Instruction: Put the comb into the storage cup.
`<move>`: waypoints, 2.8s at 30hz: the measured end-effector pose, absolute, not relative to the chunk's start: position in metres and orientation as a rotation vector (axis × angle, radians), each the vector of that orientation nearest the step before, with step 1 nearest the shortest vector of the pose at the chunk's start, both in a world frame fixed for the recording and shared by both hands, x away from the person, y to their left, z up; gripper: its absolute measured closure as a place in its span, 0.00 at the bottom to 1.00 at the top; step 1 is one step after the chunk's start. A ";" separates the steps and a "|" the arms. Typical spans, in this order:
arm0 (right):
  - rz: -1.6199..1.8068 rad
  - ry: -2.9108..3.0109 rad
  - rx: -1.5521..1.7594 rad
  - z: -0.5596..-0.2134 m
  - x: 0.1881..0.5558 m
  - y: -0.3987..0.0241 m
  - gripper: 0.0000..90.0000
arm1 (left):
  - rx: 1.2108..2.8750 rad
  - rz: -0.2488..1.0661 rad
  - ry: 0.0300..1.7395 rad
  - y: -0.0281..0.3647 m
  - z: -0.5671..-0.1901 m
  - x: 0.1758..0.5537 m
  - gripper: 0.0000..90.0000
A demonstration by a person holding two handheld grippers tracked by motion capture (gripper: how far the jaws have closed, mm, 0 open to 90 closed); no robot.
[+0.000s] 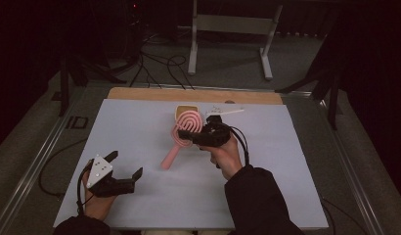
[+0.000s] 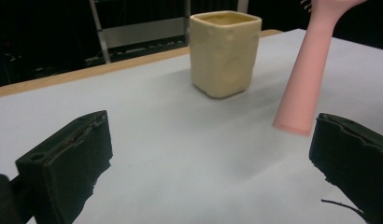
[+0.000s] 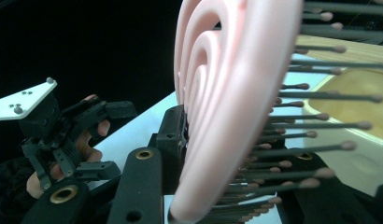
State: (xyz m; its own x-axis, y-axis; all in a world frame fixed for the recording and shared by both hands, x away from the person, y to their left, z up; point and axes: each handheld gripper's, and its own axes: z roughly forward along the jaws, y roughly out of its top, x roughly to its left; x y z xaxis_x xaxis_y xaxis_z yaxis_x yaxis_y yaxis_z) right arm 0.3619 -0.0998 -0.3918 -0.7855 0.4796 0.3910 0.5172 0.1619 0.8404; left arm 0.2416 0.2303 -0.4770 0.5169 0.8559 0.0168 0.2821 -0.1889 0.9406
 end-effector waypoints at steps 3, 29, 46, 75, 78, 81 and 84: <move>-1.738 -2.360 -1.032 -0.392 0.363 -0.101 0.71 | 1.726 0.705 0.964 0.235 -0.480 0.237 0.00; -1.768 -2.362 -1.080 -0.379 0.373 -0.102 0.71 | 1.693 0.755 1.003 0.240 -0.492 0.234 0.00; -1.804 -2.347 -1.105 -0.363 0.382 -0.105 0.71 | 1.685 0.781 1.034 0.241 -0.495 0.238 0.00; -1.805 -2.366 -1.120 -0.344 0.399 -0.099 0.71 | 1.689 0.794 1.027 0.238 -0.495 0.237 0.00; -1.804 -2.367 -1.104 -0.343 0.402 -0.099 0.71 | 1.680 0.796 1.031 0.238 -0.495 0.237 0.00; -1.799 -2.386 -1.096 -0.341 0.404 -0.099 0.71 | 1.680 0.797 1.032 0.239 -0.495 0.237 0.00; -1.802 -2.387 -1.094 -0.339 0.406 -0.099 0.71 | 1.678 0.802 1.031 0.238 -0.495 0.237 0.00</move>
State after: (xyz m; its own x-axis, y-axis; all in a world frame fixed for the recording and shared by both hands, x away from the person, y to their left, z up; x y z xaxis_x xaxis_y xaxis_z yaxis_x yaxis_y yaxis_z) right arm 0.4065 -0.0990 -0.3394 -0.7630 0.5393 0.3564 0.4906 0.1241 0.8625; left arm 0.2367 0.2384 -0.4946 0.4239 0.9047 0.0426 0.2637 -0.1683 0.9498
